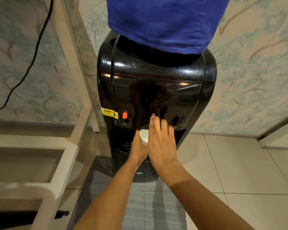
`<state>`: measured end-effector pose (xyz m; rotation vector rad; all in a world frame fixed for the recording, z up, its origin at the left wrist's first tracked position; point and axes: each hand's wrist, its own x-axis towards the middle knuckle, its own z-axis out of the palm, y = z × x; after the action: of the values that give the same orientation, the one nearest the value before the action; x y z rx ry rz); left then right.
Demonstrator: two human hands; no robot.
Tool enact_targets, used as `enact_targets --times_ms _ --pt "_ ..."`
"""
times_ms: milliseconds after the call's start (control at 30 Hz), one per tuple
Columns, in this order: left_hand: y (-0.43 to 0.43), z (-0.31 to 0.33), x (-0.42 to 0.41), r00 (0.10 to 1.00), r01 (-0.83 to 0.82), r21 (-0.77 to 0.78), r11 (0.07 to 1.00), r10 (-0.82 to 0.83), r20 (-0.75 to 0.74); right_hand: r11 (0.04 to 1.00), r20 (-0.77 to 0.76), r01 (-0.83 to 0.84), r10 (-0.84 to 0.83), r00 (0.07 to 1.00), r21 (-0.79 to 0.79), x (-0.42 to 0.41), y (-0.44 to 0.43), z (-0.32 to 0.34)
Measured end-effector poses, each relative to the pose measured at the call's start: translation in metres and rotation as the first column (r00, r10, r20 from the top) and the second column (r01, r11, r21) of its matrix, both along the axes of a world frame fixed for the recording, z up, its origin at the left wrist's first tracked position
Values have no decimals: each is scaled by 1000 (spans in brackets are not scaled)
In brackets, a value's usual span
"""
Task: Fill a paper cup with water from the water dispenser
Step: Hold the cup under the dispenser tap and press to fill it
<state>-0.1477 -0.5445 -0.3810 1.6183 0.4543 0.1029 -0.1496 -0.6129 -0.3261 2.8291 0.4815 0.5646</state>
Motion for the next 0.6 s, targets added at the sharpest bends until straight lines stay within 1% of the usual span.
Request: enact_targets --times_ms 300,600 --pt "-1 -1 -1 999 4 -37 999 -3 32 1000 -3 1 -1 1000 -8 -1 0 1" --pt "-1 -5 -1 999 -4 -28 1000 5 43 1000 5 -5 5 1000 -12 0 0 -2"
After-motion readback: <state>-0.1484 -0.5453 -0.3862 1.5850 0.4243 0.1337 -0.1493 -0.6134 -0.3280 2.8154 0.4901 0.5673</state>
